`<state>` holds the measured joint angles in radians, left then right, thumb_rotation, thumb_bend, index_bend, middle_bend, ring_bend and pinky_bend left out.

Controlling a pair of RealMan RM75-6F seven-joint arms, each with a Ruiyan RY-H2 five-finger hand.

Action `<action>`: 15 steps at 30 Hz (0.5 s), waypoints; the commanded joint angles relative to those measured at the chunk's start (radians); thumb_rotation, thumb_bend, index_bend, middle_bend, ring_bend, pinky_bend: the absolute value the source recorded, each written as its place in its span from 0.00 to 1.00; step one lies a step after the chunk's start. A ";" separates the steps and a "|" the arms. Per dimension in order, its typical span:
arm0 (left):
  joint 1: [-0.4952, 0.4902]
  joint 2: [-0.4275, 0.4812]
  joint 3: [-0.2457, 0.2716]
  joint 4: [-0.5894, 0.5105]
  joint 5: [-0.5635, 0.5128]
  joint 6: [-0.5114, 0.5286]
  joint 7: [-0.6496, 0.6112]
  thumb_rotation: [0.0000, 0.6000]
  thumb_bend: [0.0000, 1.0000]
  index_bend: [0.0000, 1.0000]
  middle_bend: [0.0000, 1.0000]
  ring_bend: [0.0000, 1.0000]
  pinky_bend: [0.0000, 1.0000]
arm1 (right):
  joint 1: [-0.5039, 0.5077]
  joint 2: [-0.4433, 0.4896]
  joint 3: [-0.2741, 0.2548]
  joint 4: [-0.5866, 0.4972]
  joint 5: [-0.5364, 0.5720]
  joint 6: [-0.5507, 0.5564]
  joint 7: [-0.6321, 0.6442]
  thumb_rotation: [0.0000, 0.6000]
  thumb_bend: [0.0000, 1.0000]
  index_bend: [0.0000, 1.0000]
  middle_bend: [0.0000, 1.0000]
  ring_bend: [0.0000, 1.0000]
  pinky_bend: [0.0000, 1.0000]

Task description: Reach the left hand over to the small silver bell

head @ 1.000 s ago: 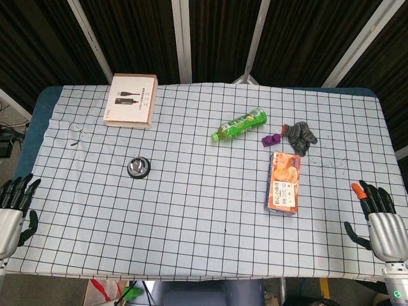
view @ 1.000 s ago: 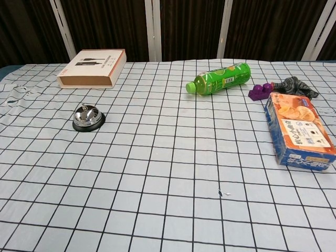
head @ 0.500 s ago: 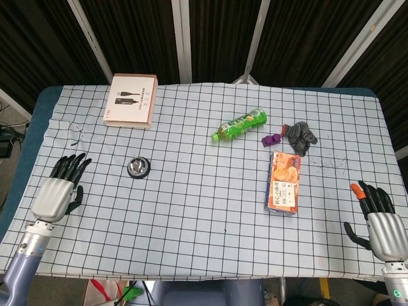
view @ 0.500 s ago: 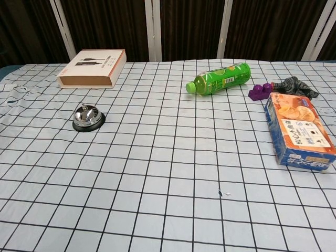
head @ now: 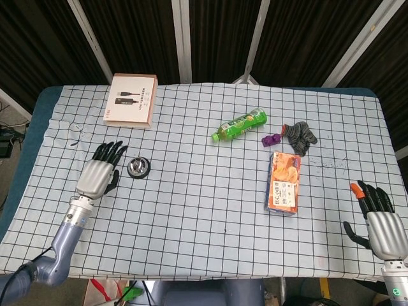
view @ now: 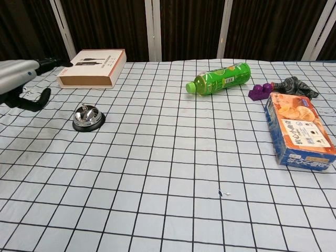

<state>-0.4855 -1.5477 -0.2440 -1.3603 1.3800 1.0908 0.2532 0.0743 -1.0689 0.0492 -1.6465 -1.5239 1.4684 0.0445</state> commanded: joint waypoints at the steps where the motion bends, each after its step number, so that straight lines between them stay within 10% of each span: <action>1: -0.045 -0.064 -0.007 0.071 -0.040 -0.050 0.020 1.00 0.91 0.00 0.00 0.00 0.00 | 0.000 0.000 0.000 -0.001 0.001 -0.001 -0.002 1.00 0.39 0.08 0.00 0.00 0.00; 15: -0.138 -0.255 0.007 0.337 -0.121 -0.165 0.017 1.00 0.91 0.00 0.00 0.00 0.00 | -0.002 0.005 0.002 0.003 0.006 0.002 0.012 1.00 0.39 0.08 0.00 0.00 0.00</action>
<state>-0.6083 -1.7727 -0.2414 -1.0613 1.2782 0.9491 0.2719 0.0723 -1.0647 0.0509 -1.6443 -1.5180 1.4701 0.0561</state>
